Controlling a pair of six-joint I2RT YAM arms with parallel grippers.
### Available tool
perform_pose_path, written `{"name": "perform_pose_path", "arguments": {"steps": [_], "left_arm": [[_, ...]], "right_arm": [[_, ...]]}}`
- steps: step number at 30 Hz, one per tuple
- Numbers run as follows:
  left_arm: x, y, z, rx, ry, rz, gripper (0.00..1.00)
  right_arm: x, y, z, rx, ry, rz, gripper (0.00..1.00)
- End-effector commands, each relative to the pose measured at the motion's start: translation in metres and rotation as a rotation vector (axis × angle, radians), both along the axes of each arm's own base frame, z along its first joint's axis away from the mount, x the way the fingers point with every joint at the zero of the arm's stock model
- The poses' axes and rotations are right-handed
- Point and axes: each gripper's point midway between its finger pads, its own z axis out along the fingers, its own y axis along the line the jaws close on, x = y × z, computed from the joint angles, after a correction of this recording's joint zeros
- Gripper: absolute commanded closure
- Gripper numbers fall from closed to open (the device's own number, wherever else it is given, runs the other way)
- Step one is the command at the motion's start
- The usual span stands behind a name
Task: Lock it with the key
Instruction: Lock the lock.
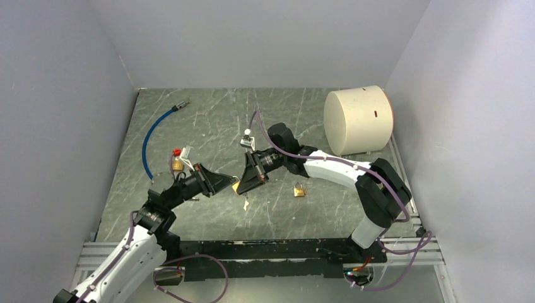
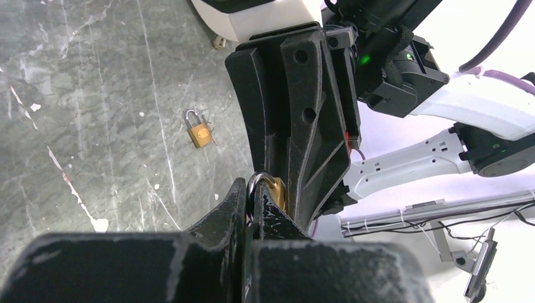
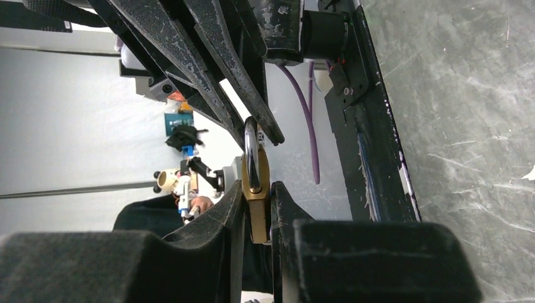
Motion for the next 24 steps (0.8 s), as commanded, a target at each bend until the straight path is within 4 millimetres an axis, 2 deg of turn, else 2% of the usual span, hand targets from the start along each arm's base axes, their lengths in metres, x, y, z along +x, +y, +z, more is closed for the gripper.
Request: {"name": "perform_pose_path", "arguments": {"steps": [1,4,6,9,12,14,16,17,21,24], "left_arm": [[-0.112,-0.02,0.02,-0.015,0.032,-0.56,0.97],[-0.089,-0.019,0.013,0.096,0.051,-0.429,0.95],[-0.068,-0.018,0.026,0.132,-0.011,-0.332,0.81],[-0.034,-0.019,0.047,0.211,-0.105,-0.227,0.43],[-0.01,-0.028,0.068,0.211,-0.135,-0.223,0.07],[0.005,-0.025,0.081,0.173,-0.173,-0.169,0.06],[0.017,-0.013,0.089,0.124,-0.203,-0.1,0.06],[0.018,-0.012,0.092,0.092,-0.211,-0.104,0.06],[0.026,-0.007,0.089,-0.001,-0.178,-0.109,0.06],[0.026,-0.009,0.087,-0.074,-0.181,-0.115,0.06]], "right_arm": [[0.126,0.032,0.05,0.13,-0.353,-0.474,1.0],[0.114,0.029,0.038,0.108,-0.356,-0.452,1.0],[0.102,0.022,0.039,0.13,-0.364,-0.459,1.0],[0.077,0.012,0.046,0.197,-0.379,-0.442,1.0],[0.058,0.005,0.05,0.202,-0.413,-0.439,1.0],[0.051,-0.001,0.05,0.198,-0.416,-0.462,1.0],[0.052,-0.008,0.045,0.183,-0.406,-0.508,1.0],[0.05,-0.01,0.047,0.197,-0.407,-0.513,1.0],[0.042,-0.012,0.063,0.283,-0.409,-0.507,1.0],[0.038,-0.009,0.065,0.297,-0.401,-0.476,1.0]]}}
